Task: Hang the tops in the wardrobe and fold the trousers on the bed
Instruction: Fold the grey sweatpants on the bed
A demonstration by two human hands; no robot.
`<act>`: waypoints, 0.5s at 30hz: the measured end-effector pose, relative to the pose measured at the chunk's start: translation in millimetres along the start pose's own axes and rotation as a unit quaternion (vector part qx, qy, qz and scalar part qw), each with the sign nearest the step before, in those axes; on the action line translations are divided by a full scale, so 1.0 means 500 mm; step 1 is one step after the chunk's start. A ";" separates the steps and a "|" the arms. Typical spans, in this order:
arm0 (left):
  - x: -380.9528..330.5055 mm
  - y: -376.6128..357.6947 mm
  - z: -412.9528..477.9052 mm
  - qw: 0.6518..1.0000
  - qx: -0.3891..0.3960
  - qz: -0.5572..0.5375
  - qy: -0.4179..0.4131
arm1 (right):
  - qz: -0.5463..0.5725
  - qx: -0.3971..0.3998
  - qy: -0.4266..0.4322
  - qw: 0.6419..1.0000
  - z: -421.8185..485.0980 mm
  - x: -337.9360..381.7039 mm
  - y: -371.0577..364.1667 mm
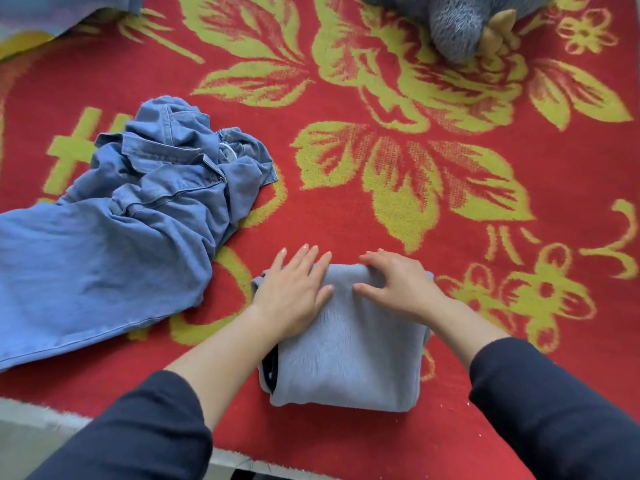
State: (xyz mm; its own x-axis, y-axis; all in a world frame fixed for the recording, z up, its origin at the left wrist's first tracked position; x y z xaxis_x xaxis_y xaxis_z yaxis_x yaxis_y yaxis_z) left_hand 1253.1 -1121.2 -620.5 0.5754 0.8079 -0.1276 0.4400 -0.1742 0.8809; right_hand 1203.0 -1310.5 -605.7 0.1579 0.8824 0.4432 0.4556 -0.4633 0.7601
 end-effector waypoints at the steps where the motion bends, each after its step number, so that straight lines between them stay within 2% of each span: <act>1: 0.002 -0.015 0.005 0.998 0.058 0.005 0.017 | 0.006 0.022 0.000 1.000 0.008 0.004 -0.012; 3: 0.010 -0.028 0.016 0.991 0.127 -0.018 0.037 | 0.013 0.054 -0.017 0.998 0.025 0.006 -0.034; 7: 0.032 -0.019 0.045 0.971 0.202 -0.118 0.051 | 0.066 0.102 -0.114 0.986 0.064 0.003 -0.034; 15: 0.033 -0.020 0.047 0.959 0.222 -0.140 0.110 | 0.063 0.168 -0.183 0.967 0.082 0.004 -0.043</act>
State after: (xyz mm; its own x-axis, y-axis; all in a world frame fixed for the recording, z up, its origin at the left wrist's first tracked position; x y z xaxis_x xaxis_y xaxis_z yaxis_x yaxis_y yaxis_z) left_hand 1274.6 -1119.4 -642.4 0.2537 0.9488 -0.1884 0.8337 -0.1157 0.5399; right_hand 1229.6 -1295.5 -640.9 0.5010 0.8196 0.2779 0.6621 -0.5698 0.4869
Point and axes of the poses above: each hand's wrist, its own z-axis towards the middle knuckle, its own y-axis out of the back of the hand, x = y × z, the point moved 2 cm from there along z, towards the middle knuckle, and after that the axes turned 8 degrees about y, right-handed, at the moved point
